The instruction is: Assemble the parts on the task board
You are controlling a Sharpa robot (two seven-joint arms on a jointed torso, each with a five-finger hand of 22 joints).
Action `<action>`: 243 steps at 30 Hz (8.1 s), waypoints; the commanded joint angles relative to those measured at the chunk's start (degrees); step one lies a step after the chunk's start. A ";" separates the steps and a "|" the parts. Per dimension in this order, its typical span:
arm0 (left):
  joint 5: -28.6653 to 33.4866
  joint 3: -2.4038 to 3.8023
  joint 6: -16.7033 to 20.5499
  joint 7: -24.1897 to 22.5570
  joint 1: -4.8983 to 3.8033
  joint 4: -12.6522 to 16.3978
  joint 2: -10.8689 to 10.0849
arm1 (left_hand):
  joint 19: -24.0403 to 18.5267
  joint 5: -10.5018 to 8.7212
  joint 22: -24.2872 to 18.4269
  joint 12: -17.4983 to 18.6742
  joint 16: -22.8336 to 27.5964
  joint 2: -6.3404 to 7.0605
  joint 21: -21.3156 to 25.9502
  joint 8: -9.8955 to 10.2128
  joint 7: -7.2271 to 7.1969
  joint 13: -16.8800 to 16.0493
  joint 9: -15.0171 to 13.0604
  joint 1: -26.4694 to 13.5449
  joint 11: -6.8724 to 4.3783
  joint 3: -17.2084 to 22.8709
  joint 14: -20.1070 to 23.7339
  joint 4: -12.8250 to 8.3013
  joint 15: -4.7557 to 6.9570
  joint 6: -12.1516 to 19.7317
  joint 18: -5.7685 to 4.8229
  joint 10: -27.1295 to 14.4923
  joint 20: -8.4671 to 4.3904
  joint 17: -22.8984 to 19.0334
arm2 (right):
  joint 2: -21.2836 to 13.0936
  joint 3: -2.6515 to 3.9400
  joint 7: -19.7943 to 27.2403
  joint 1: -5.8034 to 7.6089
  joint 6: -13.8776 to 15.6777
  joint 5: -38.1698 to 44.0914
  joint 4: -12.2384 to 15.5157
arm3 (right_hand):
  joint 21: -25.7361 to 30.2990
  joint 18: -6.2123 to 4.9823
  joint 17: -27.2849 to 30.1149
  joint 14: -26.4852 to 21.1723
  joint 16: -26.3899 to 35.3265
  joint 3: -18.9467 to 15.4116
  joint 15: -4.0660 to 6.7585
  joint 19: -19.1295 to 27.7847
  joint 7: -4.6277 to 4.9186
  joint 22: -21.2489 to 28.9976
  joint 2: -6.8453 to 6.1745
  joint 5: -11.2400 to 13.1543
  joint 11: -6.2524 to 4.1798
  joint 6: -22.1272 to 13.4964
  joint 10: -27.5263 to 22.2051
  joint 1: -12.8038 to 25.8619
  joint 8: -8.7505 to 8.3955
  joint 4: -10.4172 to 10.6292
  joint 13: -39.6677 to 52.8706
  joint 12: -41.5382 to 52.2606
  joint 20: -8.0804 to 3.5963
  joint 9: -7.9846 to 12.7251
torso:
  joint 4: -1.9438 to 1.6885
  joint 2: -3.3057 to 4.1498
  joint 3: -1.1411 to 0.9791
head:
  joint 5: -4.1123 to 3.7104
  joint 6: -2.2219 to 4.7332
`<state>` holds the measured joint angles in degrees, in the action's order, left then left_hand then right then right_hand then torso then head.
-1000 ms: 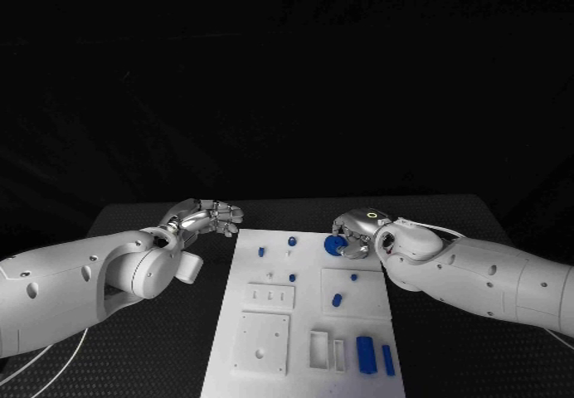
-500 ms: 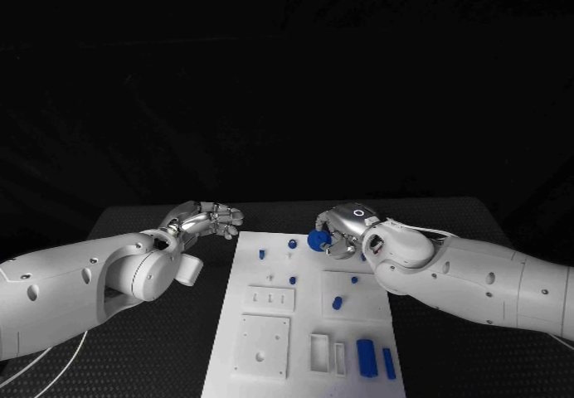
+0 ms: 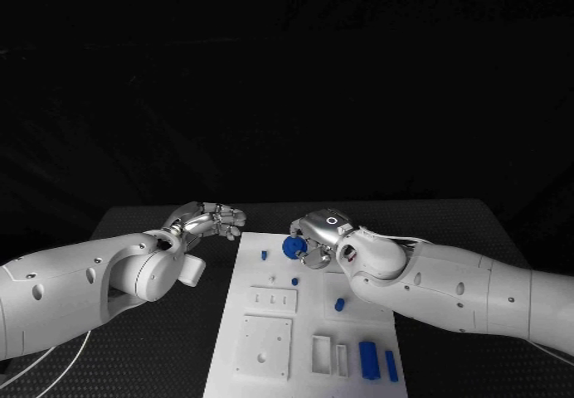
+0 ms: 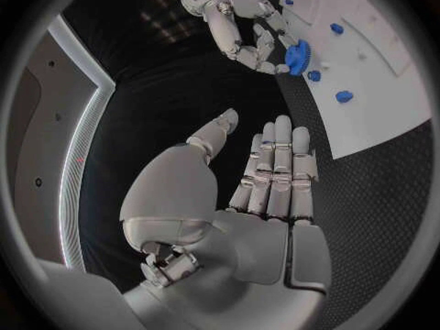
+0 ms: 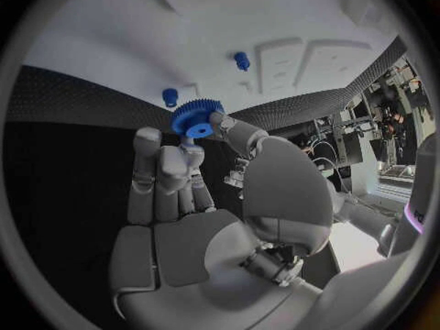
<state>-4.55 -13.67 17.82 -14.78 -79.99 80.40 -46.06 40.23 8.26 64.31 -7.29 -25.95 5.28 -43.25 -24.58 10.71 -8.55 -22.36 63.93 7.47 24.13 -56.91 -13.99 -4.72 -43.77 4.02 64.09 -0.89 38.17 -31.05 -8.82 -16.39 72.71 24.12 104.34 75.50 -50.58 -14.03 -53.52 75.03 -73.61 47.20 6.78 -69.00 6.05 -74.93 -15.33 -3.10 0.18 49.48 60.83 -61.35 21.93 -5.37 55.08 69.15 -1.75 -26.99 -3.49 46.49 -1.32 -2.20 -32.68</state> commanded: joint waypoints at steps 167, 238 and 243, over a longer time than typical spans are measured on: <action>-0.26 0.04 -0.29 -0.94 -0.04 -2.18 0.66 | -0.76 -0.23 -0.42 0.51 0.72 0.06 -0.79 0.12 0.06 -0.19 -0.43 -1.25 -0.03 0.45 -0.16 -0.80 -0.14 0.76 0.69 -0.36 0.08 0.51 | -2.38 0.25 12.11 -1.69 7.32 -22.87 -3.54 | -0.34 -0.97 -2.57 0.37 1.93 16.04 0.00 -0.25 -0.32 -0.76 9.76 -7.51 -0.70 -4.13 -3.15 6.30 -5.30 -8.44 0.38 0.58 -0.86 2.06 | 1.19 -0.46 -0.23 | 0.66 0.07; -2.75 0.03 -2.75 -0.77 0.82 -3.55 0.84 | -1.52 -0.77 -1.43 -1.27 1.45 1.37 -2.07 -0.30 -0.68 -2.43 -1.35 -1.24 -0.94 1.55 -0.42 -1.54 -0.14 -2.01 0.55 3.10 0.11 1.81 | -11.22 3.30 25.22 -6.75 -2.55 -34.52 -13.11 | 1.17 -0.97 -3.68 -0.38 2.64 -11.31 -2.40 1.55 2.39 -0.76 7.94 0.30 1.75 0.46 -4.60 -1.43 -4.69 -6.75 -0.11 1.23 -0.09 2.44 | 3.00 -1.55 -1.11 | -1.46 -0.62; -2.75 0.04 -2.71 -0.72 0.81 -3.44 0.74 | -1.52 -0.77 -1.44 -1.27 1.46 1.37 -2.07 -0.30 -0.68 -2.43 -1.35 -1.26 -0.94 1.55 -0.42 -1.53 -0.14 -2.00 0.55 3.10 0.11 1.81 | -11.07 3.30 25.03 -6.75 -2.67 -34.45 -12.99 | 1.16 -0.96 -3.72 -0.36 2.61 -10.06 -2.24 1.58 2.16 -0.80 8.14 0.25 1.58 1.21 -4.55 -2.40 -4.28 -6.86 -0.12 1.27 -0.18 2.27 | 3.01 -1.54 -1.13 | -1.68 -0.79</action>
<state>-7.08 -13.66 15.89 -15.02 -79.16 76.76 -45.30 39.20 7.70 62.96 -8.82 -24.66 6.72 -45.03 -25.25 9.83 -10.89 -23.75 63.09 6.66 25.65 -56.91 -15.83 -4.72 -46.16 3.78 67.56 -0.71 39.92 -42.25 -5.52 8.43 65.99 21.55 69.94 62.39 -49.59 -13.45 -57.15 74.89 -71.32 36.88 4.37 -67.32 6.47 -74.91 -7.28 -2.88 1.94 48.56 56.44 -63.46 17.38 -12.20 55.03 70.04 -1.74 -24.58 -0.49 44.94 -2.46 -3.72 -33.35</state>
